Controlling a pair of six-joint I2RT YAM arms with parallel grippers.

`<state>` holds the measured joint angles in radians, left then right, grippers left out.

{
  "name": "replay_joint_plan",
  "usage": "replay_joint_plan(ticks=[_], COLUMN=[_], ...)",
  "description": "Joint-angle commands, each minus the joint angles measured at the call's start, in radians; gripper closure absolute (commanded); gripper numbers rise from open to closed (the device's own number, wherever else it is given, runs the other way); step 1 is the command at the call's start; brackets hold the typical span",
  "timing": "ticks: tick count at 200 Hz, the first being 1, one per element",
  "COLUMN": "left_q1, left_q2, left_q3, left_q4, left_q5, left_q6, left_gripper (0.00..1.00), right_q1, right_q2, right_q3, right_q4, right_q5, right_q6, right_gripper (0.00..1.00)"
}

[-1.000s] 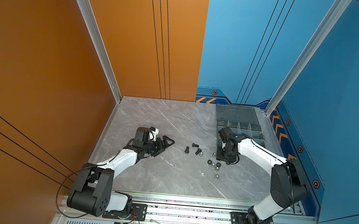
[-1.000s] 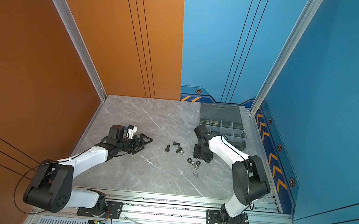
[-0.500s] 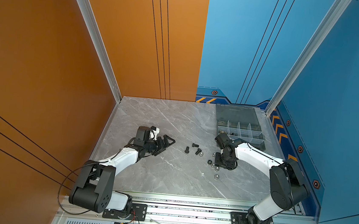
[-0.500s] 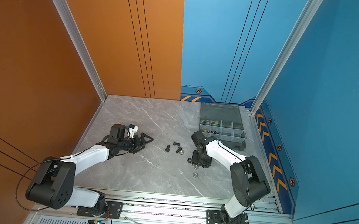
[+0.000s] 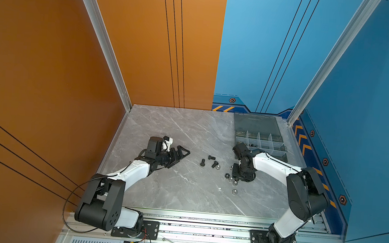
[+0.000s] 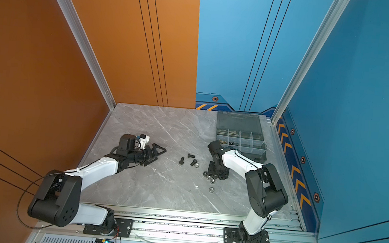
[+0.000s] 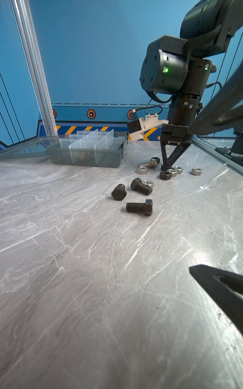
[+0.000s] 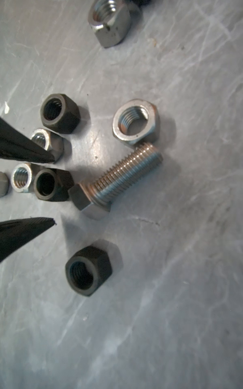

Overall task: Sort the screws and nuts into containers
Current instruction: Pick up the nut from the center of the table.

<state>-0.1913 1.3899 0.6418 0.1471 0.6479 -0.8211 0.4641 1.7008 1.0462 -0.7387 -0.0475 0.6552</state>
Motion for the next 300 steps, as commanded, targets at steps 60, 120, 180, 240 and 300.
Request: replay_joint_plan(ticks=[60, 120, 180, 240, 300], left_q1=[-0.008, -0.009, -0.010, -0.010, -0.008], left_q2=[0.013, 0.012, 0.006, 0.005, 0.003], left_q3=[0.009, 0.010, 0.007, 0.009, 0.019], left_q4=[0.009, 0.009, 0.009, 0.012, 0.014], left_q5=[0.002, 0.001, 0.002, 0.001, 0.004], left_q6=[-0.004, -0.004, -0.005, -0.007, -0.006], left_gripper=[0.02, 0.02, 0.02, 0.02, 0.02], right_q1=[-0.013, -0.012, -0.017, -0.137, -0.430], right_q2=[0.040, 0.054, 0.019, -0.099, -0.032], right_q3=[0.027, 0.027, 0.038, 0.192, 0.413], right_q4=[0.018, 0.018, 0.020, -0.052, -0.071], right_q5=[0.011, 0.013, -0.013, -0.081, -0.042], right_q6=[-0.012, -0.014, -0.047, -0.177, -0.247], right_gripper=[0.59, 0.70, 0.95, 1.00, 1.00])
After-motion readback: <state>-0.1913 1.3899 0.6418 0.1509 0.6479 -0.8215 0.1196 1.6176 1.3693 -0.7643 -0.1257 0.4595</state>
